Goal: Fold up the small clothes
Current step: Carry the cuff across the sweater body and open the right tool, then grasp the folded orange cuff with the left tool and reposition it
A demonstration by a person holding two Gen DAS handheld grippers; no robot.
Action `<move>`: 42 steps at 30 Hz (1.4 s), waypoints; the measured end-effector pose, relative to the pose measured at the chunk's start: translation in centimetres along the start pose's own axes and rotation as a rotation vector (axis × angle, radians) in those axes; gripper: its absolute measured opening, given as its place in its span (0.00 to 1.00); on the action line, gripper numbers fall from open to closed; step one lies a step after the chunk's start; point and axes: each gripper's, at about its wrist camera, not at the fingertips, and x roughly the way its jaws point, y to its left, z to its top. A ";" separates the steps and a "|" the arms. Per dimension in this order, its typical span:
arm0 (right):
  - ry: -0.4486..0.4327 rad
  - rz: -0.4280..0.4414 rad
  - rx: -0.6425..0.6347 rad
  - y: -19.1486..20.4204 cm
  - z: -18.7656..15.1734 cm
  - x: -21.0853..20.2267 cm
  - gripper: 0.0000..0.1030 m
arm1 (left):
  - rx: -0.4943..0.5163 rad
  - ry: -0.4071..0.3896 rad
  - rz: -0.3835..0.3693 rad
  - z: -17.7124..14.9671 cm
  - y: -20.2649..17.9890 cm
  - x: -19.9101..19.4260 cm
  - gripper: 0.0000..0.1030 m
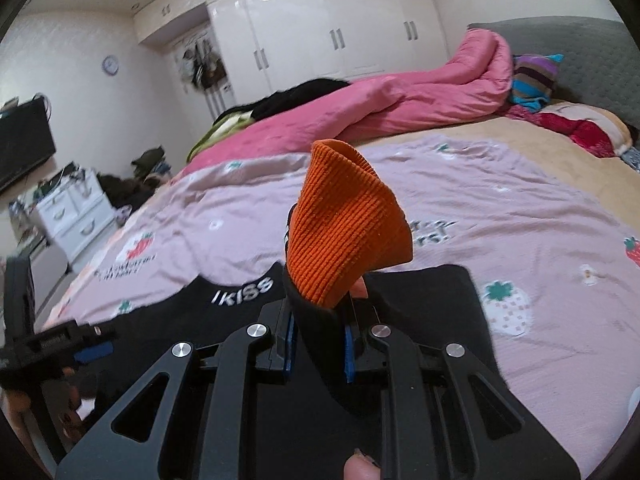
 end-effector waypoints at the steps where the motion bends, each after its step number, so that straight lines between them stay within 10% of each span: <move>1: 0.007 0.002 -0.017 0.6 -0.2 0.3 0.16 | -0.009 0.006 -0.005 0.0 0.4 0.0 0.92; 20: 0.167 0.155 -0.122 8.1 -4.8 4.8 0.19 | -0.102 0.092 -0.127 -0.3 3.1 1.5 0.92; 27: 0.210 0.242 -0.110 8.9 -5.4 5.1 0.45 | -0.101 0.116 -0.152 -0.6 3.4 2.2 0.91; 42: 0.112 0.190 0.096 1.0 -1.4 2.0 0.58 | -0.044 0.191 -0.144 -2.9 1.2 5.0 0.65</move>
